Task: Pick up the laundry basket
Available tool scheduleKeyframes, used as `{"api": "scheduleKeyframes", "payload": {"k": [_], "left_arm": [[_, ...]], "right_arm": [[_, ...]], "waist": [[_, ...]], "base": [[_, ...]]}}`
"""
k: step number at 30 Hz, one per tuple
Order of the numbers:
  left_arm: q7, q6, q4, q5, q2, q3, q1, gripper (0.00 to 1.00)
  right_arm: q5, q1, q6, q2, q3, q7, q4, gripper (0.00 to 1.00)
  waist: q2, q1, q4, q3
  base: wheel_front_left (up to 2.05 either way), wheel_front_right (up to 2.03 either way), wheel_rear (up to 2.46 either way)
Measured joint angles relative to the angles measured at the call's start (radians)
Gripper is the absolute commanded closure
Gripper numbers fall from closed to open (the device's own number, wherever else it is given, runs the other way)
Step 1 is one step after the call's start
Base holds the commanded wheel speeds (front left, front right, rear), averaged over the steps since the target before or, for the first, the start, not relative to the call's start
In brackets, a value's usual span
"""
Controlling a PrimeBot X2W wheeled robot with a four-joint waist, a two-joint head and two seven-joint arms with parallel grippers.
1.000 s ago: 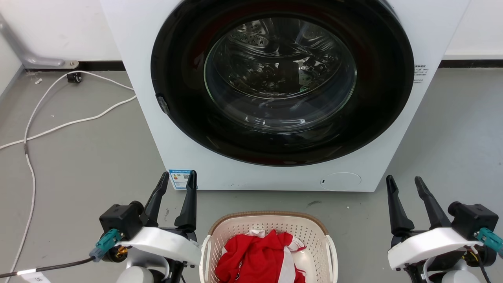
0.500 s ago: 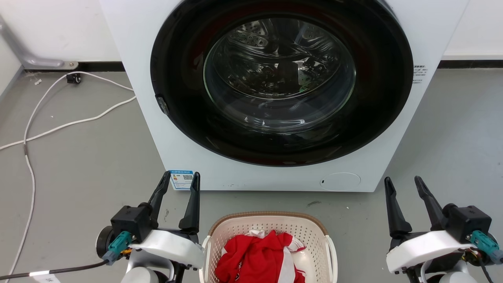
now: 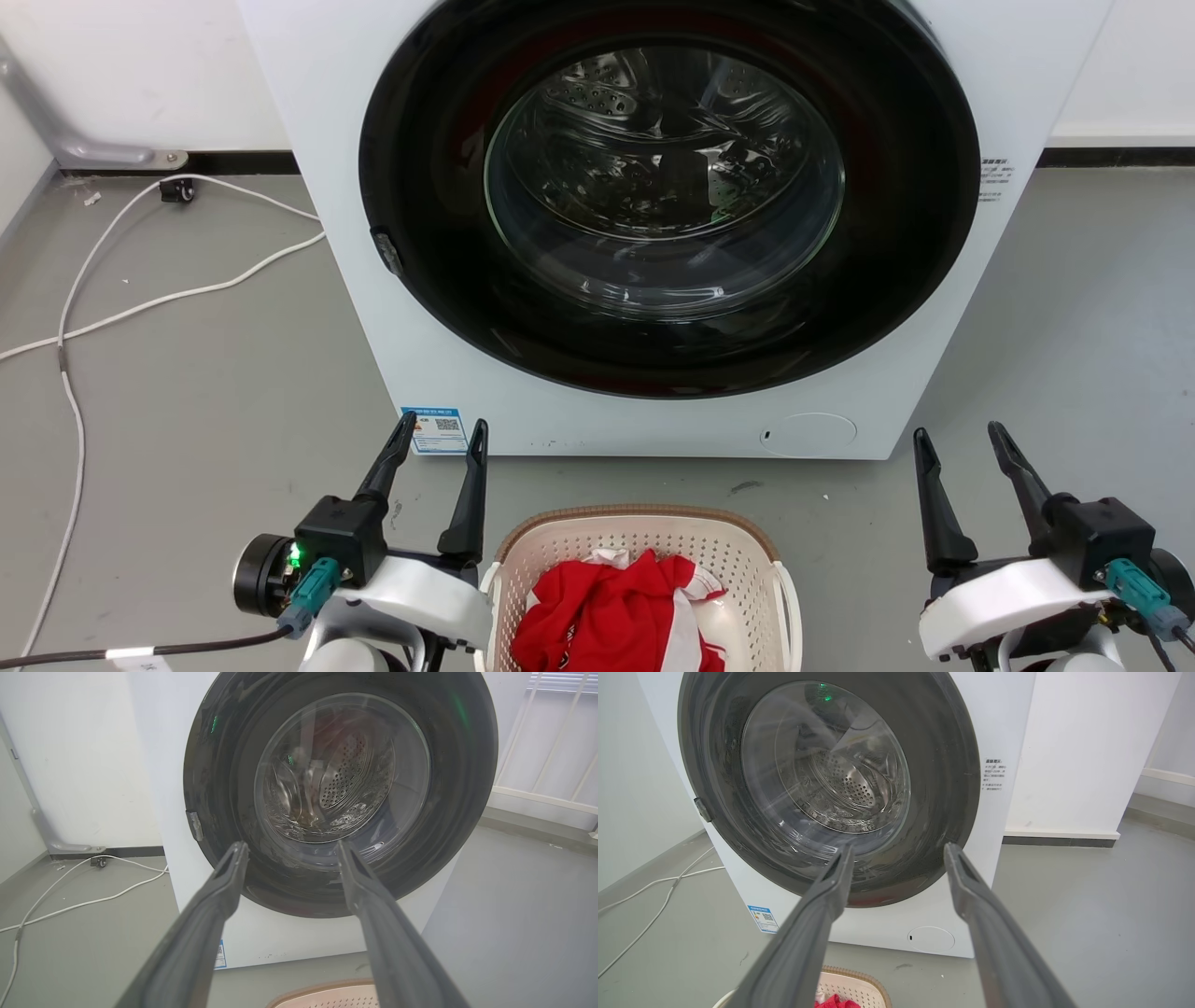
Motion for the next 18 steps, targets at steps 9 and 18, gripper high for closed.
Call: {"api": "scheduleKeyframes", "payload": {"k": [9, 18], "left_arm": [[-0.015, 0.0, 0.015, 0.055, -0.002, -0.007, 0.0, 0.0], [-0.026, -0.001, 0.031, 0.077, -0.004, -0.01, 0.0, 0.0]], "right_arm": [[-0.045, 0.008, 0.0, 0.0, -0.003, -0.01, 0.0, 0.0], [-0.06, 0.014, 0.0, 0.0, -0.004, -0.02, 0.008, 0.0]], "waist": [[0.0, 0.0, 0.003, -0.005], [0.0, 0.0, 0.004, -0.007]], "base": [[0.0, 0.0, 0.0], [0.0, 0.0, 0.0]]}}
